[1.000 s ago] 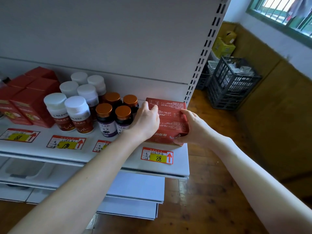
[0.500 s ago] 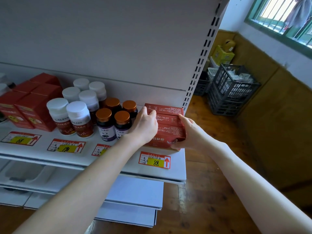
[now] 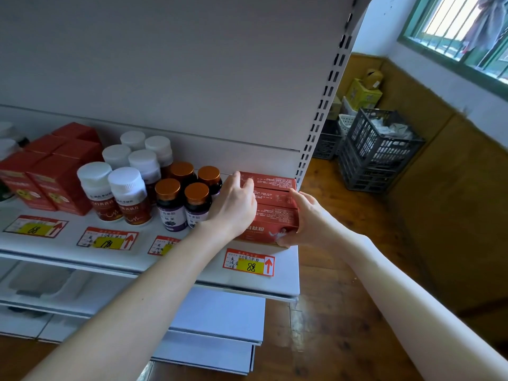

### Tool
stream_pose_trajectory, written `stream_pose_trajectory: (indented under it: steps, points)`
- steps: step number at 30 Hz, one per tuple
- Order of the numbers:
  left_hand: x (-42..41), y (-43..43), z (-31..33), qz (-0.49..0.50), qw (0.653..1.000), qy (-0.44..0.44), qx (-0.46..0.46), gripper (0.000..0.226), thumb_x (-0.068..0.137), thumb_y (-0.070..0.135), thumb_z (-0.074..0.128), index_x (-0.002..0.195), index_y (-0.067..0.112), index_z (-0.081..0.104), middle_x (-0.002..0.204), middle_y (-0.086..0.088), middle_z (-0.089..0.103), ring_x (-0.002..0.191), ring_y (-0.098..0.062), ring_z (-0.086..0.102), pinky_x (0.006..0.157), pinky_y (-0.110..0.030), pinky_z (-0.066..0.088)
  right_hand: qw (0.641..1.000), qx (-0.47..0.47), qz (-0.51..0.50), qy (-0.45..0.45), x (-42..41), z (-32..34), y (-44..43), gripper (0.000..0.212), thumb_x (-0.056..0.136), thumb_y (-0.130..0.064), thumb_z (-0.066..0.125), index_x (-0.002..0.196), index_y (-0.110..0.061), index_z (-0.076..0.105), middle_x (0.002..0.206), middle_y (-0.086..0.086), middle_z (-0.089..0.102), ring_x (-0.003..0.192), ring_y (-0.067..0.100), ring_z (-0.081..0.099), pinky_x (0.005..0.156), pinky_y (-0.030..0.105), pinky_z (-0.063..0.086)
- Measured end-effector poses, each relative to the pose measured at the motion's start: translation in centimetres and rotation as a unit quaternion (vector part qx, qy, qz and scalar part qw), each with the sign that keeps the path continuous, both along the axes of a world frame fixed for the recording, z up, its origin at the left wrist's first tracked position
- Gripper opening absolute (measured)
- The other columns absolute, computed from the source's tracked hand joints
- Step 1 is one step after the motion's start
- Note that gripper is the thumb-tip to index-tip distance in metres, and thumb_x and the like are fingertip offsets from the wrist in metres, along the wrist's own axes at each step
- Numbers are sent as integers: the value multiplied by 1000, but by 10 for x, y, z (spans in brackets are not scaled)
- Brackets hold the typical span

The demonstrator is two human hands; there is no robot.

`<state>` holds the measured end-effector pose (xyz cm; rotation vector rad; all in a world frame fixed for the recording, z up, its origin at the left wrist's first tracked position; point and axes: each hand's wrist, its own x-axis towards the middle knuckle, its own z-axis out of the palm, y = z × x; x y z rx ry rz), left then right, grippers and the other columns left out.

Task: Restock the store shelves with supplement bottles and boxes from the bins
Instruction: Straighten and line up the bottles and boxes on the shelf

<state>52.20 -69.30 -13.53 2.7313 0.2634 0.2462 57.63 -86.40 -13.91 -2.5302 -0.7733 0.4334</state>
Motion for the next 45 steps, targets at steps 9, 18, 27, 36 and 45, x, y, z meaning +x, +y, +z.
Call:
stream_pose_trajectory:
  steps: [9,18,27,36,45]
  points:
    - [-17,20,39,0,991,-132,11,35,98,15,38,124,-3,53,138,-19,45,126,-31,43,99,-35,37,990,6,47,-132,-19,31,8,76,73,-43,73,138,-24,39,151,0,25,138,21,21,110,41,27]
    - [-61,92,47,6,992,-124,15,31,96,9,44,120,-6,56,125,-21,55,112,-35,52,93,-39,40,979,44,99,-170,-42,44,73,61,81,-33,68,135,-15,45,136,6,47,122,23,46,97,27,39]
    - [-75,154,35,-135,986,-71,62,39,86,21,63,118,-2,59,114,-17,60,106,-32,55,85,-34,41,982,64,47,-170,-57,45,132,24,82,-33,67,96,-13,62,85,0,57,76,16,50,62,21,30]
    - [-62,162,28,-188,975,-32,118,29,92,18,53,113,1,60,114,-14,55,102,-32,55,84,-42,46,990,39,6,-139,-65,37,153,32,77,-21,71,106,-11,61,94,9,65,85,26,62,77,41,51]
    - [-59,161,22,-198,972,-54,115,22,92,11,50,104,-1,64,105,-16,57,92,-33,57,77,-42,49,990,43,20,-135,-63,42,151,36,79,-18,70,113,-11,60,102,6,66,88,23,62,79,34,50]
